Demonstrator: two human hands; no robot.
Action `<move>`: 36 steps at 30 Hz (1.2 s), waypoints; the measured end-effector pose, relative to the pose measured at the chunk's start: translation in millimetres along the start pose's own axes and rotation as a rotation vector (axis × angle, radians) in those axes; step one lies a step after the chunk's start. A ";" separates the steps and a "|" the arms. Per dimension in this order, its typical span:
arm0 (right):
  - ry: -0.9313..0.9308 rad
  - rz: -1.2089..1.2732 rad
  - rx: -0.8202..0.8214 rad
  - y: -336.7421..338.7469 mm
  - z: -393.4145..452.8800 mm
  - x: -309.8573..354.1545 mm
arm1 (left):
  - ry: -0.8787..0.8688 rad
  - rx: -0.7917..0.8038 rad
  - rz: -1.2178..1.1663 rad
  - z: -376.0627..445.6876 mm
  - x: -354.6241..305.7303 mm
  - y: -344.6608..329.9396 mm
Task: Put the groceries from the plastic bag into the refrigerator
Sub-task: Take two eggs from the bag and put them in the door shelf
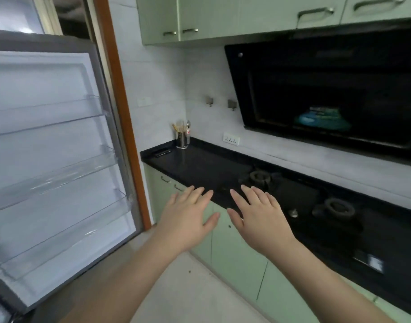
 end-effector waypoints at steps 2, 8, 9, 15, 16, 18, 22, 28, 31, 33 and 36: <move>-0.063 -0.038 -0.014 10.5 -22.7 -33.8 | -0.070 0.007 -0.017 4.1 -39.4 -2.5; -0.252 -0.063 -0.033 40.4 -98.3 -138.2 | -0.276 -0.004 -0.066 10.9 -173.1 -3.1; -0.280 -0.066 -0.039 45.8 -113.6 -156.1 | -0.306 -0.006 -0.080 12.1 -198.7 -3.4; -0.486 -0.119 -0.050 78.8 -229.2 -280.4 | -0.528 -0.025 -0.184 4.6 -372.9 2.7; -0.518 -0.132 -0.049 83.5 -249.5 -300.7 | -0.563 -0.029 -0.193 0.8 -401.0 3.2; -0.580 -0.153 -0.036 91.6 -288.0 -336.6 | -0.625 -0.017 -0.215 -9.4 -452.0 1.0; -0.696 -0.170 -0.045 107.7 -350.6 -394.1 | -0.723 0.027 -0.240 -27.1 -535.8 -9.1; -0.846 -0.170 -0.116 121.7 -416.0 -458.2 | -0.850 0.051 -0.244 -32.4 -629.2 -20.5; -0.900 -0.146 -0.118 114.7 -429.7 -488.0 | -0.899 0.050 -0.254 -25.6 -662.2 -32.2; -0.914 -0.175 -0.124 109.6 -431.6 -506.7 | -0.920 0.041 -0.266 -16.3 -680.3 -42.7; -0.924 -0.238 -0.127 101.3 -424.0 -534.6 | -0.944 0.059 -0.302 1.4 -703.6 -62.6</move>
Point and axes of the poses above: each hand's wrist, its own z-axis towards the middle knuckle, its own y-axis out of the back of the hand, x = y × z, the point moved 10 cm from there along z, towards the middle knuckle, and after that the axes turned 5 degrees about -x, right-handed, at the moved point
